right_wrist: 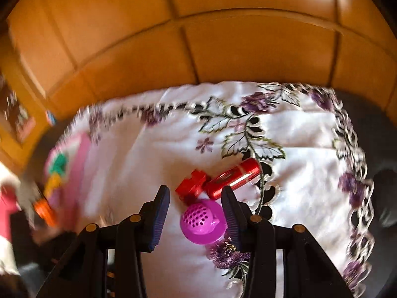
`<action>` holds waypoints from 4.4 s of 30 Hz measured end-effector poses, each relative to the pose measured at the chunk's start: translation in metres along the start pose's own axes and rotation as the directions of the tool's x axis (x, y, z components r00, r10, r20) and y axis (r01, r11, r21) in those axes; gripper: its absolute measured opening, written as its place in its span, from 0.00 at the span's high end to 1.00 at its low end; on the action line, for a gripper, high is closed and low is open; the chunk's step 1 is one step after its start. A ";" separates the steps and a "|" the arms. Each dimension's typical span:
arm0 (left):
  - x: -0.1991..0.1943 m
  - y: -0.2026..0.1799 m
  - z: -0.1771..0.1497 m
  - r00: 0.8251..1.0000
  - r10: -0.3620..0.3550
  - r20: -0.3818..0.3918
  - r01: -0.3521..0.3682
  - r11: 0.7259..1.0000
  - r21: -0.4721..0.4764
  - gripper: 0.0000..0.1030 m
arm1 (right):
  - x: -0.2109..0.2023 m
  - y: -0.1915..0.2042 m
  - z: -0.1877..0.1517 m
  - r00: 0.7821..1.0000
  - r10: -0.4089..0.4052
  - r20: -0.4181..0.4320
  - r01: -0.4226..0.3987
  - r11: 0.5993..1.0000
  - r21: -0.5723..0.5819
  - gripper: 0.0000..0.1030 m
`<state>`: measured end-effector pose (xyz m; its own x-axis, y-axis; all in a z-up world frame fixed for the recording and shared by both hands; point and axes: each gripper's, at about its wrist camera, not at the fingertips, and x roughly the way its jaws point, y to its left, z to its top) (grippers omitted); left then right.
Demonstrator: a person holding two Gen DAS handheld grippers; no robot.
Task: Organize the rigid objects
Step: 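Grasp the magenta perforated cup with the right gripper while the left gripper holds the plug, then carry the white-green plug over the tray with the left gripper while the right gripper holds the cup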
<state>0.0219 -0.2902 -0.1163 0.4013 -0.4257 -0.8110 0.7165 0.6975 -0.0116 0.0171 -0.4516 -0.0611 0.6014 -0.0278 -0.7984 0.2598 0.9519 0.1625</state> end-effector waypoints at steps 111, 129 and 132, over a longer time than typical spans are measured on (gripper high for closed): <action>-0.109 0.147 -0.057 0.984 0.150 0.098 -0.096 0.903 -0.420 0.50 | 0.044 0.027 -0.018 0.973 -0.220 -0.063 0.199 0.949 -0.247 0.68; -0.056 0.148 -0.035 0.975 0.219 0.035 -0.193 0.915 -0.353 0.40 | 0.044 0.028 -0.018 0.972 -0.226 -0.060 0.203 0.944 -0.259 0.68; -0.063 0.146 -0.036 0.967 0.247 0.056 -0.214 0.914 -0.344 0.36 | 0.045 0.028 -0.018 0.972 -0.228 -0.059 0.205 0.943 -0.262 0.68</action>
<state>0.0812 -0.1408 -0.0881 0.5968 -0.2717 -0.7550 0.3730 0.9270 -0.0387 0.0376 -0.4202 -0.1026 0.4806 -0.2261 -0.8473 0.1709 0.9718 -0.1624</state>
